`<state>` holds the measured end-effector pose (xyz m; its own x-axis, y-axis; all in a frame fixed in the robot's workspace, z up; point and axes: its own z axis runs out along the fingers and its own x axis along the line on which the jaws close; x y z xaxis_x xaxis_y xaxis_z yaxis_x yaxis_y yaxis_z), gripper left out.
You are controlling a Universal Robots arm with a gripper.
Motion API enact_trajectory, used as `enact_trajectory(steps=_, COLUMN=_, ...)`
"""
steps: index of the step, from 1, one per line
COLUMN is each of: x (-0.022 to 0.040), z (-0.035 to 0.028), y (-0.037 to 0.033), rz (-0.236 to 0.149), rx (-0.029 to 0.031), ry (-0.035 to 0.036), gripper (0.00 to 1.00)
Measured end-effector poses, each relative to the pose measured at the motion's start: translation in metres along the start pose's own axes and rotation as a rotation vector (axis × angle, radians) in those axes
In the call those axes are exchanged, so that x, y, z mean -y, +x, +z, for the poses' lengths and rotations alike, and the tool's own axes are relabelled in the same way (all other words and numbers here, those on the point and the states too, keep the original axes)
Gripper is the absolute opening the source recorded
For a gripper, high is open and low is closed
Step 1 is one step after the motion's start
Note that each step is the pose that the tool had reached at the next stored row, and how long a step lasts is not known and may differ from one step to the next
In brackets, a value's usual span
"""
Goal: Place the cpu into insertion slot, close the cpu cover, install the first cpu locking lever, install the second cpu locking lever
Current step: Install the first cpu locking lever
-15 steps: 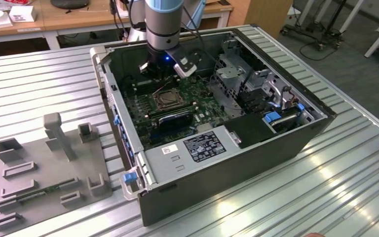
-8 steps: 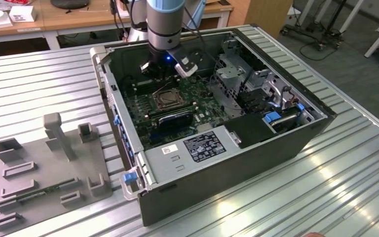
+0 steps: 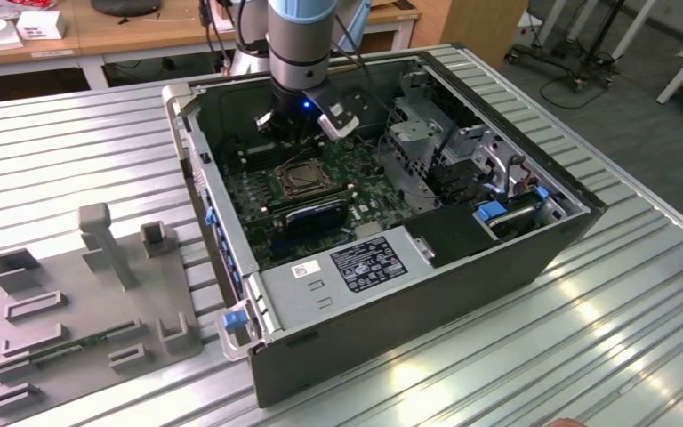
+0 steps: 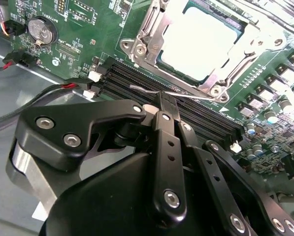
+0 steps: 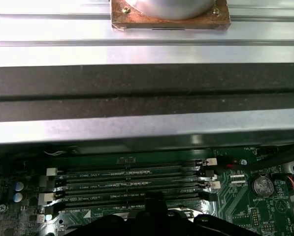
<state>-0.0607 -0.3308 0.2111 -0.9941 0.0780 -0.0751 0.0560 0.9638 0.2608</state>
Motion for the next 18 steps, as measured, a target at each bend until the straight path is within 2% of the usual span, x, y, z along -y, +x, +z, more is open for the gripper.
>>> enact_trajectory(steps=10, x=0.0003, z=0.0015, y=-0.0014, rz=0.003, rx=0.0008, ry=0.0001, gripper=0.10)
enact_trajectory(steps=14, x=0.0002, z=0.0020, y=-0.0013, rz=0.032, rx=0.0088, ry=0.0021, gripper=0.10)
enact_trajectory(steps=18, x=-0.0006, z=0.0022, y=-0.0010, rz=0.038, rx=0.0103, ry=0.0028, gripper=0.10)
